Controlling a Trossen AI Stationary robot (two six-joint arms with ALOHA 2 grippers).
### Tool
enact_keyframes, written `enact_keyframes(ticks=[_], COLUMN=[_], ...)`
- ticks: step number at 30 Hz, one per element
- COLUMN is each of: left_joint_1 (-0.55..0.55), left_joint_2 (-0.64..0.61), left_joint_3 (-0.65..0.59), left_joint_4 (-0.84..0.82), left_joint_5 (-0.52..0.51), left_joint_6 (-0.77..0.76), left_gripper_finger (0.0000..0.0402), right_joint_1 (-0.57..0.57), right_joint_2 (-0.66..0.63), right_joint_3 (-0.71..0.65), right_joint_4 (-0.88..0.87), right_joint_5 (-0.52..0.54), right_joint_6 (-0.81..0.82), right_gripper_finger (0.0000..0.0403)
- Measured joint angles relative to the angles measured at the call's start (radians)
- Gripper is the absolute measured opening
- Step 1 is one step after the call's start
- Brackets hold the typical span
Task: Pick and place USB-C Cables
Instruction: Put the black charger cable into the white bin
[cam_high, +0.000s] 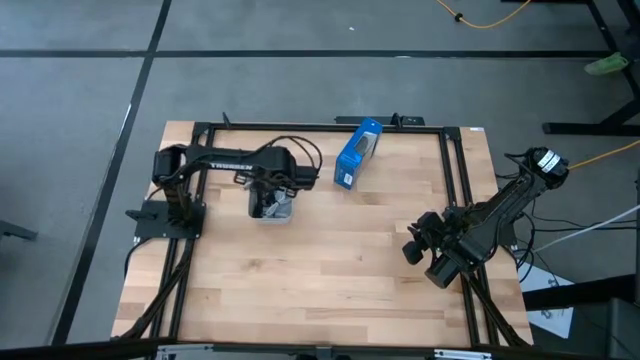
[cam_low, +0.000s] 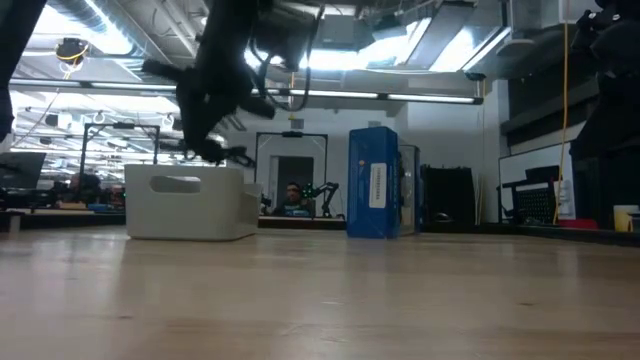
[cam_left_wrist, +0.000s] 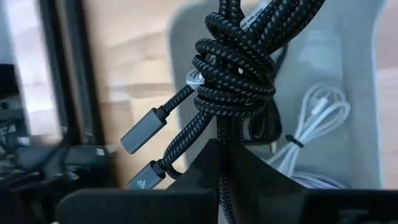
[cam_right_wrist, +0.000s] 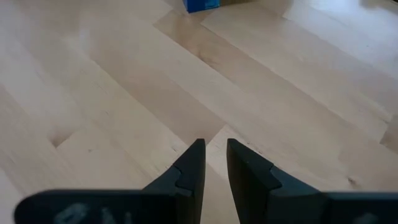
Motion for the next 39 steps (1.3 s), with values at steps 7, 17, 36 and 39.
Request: enact_keyframes(ticks=[7,17,36,39], left_joint_1=[-0.008,-0.040,-0.118,-0.093], left_joint_2=[0.000,0.000,0.000,0.000], left_joint_3=[-0.065,-0.064,0.198,0.217], left_joint_4=[0.122,0.124,0.128,0.128], left_joint_5=[0.029,0.055,-0.341,-0.340], left_joint_6=[0.005,-0.033,0.296,0.347], left_gripper_finger=[0.0037,0.0050,0.0046,0.0046], right_joint_1=[0.000,0.000,0.000,0.000], right_joint_2=[0.000,0.000,0.000,0.000], right_joint_3=[0.000,0.000,0.000,0.000], right_joint_4=[0.000,0.000,0.044,0.052], right_joint_5=[0.000,0.000,0.000,0.000], right_joint_6=[-0.004,-0.005,-0.028,-0.028], right_gripper_finger=[0.0070,0.0070,0.0070,0.0070])
